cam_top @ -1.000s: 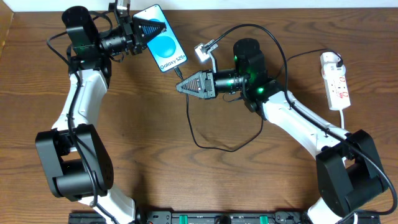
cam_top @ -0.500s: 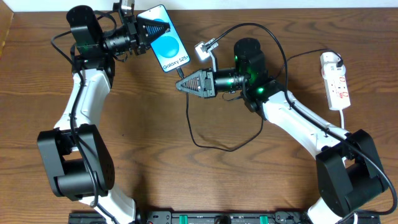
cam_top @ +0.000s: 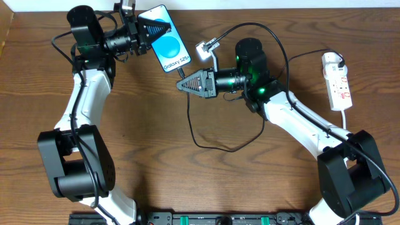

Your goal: Plug charger to phone and switch on socket

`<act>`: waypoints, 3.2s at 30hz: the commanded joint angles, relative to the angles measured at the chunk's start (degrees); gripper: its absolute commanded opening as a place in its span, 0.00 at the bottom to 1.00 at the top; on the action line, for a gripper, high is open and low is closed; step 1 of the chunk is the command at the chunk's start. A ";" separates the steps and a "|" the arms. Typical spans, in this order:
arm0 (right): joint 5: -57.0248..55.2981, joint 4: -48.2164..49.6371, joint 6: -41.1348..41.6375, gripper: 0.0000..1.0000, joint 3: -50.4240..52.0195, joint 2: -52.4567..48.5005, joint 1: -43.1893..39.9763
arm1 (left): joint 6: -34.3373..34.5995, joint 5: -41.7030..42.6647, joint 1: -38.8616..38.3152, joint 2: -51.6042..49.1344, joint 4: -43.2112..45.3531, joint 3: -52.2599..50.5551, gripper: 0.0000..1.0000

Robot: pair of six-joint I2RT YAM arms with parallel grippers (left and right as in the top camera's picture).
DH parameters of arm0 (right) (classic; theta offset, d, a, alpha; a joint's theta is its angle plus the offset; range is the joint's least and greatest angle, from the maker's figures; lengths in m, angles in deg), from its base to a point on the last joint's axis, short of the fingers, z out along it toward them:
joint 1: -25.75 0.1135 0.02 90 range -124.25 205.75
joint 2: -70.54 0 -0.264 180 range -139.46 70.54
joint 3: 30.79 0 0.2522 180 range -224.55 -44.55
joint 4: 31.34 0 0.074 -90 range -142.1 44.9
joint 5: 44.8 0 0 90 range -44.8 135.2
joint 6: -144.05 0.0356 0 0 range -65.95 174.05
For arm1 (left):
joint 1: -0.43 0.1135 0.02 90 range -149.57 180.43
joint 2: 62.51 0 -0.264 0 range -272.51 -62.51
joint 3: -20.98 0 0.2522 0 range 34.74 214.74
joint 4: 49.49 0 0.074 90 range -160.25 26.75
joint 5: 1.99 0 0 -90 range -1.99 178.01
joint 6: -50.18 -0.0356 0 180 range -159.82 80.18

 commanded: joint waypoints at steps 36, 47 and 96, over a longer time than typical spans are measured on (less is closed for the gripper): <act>1.97 2.03 1.03 0.30 -0.96 -0.52 -1.99 | -7.06 7.82 1.25 0.74 0.24 -0.72 0.07; 0.87 -4.11 -6.19 0.60 -0.96 -0.52 -8.07 | -11.15 7.32 1.38 -2.10 -3.87 -4.00 0.07; -31.01 -57.70 -36.24 0.99 -10.12 -0.35 -13.62 | -58.62 -33.66 -8.85 -8.85 -62.58 0.22 0.07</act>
